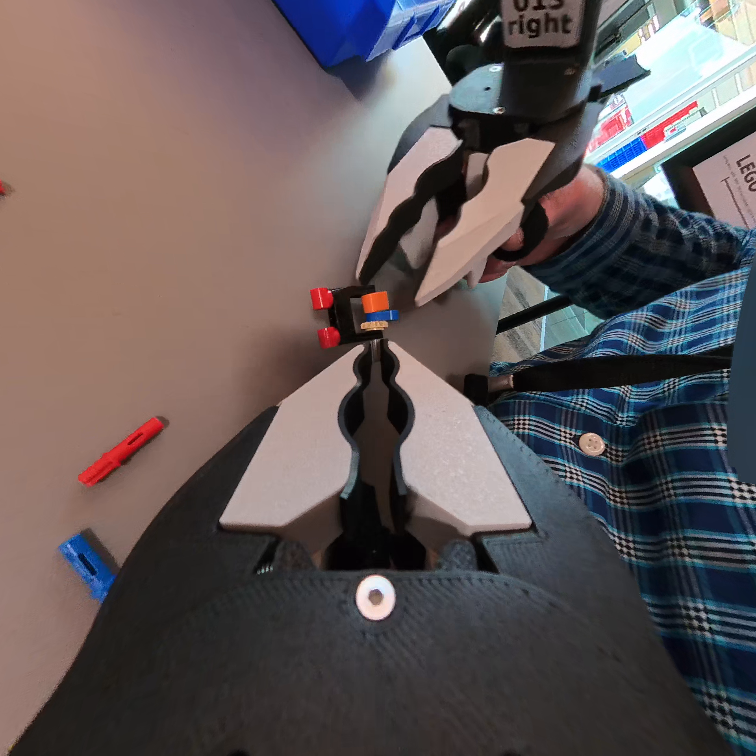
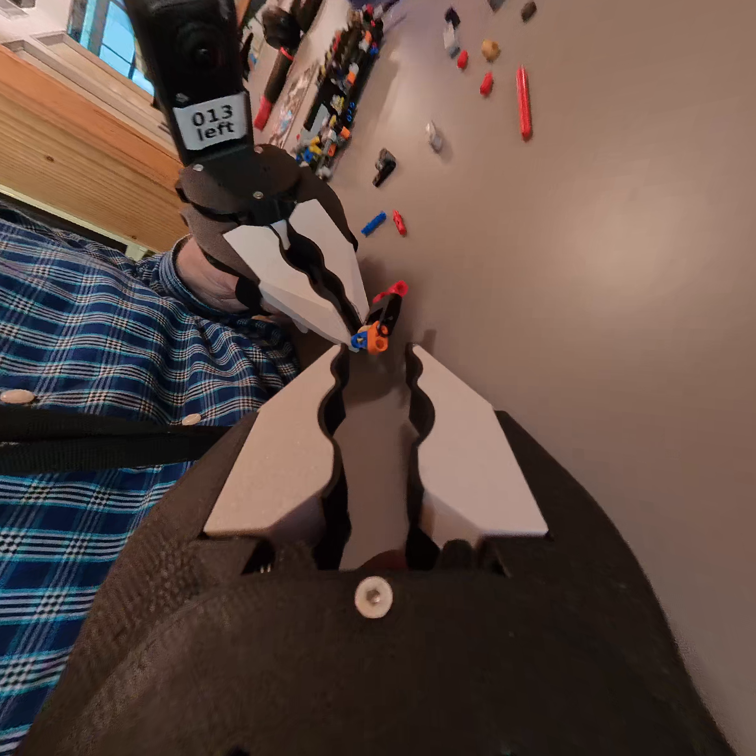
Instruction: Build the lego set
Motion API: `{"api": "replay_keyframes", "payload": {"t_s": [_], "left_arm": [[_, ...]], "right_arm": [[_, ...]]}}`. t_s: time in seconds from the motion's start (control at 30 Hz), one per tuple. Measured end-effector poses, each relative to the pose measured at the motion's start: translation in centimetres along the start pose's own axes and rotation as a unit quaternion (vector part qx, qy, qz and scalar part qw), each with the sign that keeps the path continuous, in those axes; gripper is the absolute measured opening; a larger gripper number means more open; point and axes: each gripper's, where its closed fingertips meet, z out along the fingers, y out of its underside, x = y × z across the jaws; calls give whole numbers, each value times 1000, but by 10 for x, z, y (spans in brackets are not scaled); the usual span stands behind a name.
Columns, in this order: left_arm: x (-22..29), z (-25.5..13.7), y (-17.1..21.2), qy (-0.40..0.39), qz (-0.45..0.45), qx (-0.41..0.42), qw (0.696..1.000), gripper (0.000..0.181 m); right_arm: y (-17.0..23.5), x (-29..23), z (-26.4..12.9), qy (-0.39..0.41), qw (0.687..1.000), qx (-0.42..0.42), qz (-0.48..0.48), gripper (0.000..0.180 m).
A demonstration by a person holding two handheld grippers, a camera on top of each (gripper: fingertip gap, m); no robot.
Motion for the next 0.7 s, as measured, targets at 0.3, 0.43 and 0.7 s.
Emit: {"api": "replay_keyframes", "payload": {"t_s": [0.3,0.43,0.7], "left_arm": [[0,0,0,8,-10,-4,1000,2],[0,1,1,7,-11,-7,1000,2],[0,2,2,10,-13,-14,1000,2]], "right_arm": [[6,5,7,116,963,-40,-239,24],[6,4,8,132,947,-45,-291,18],[5,3,5,136,933,-42,-331,16]]}}
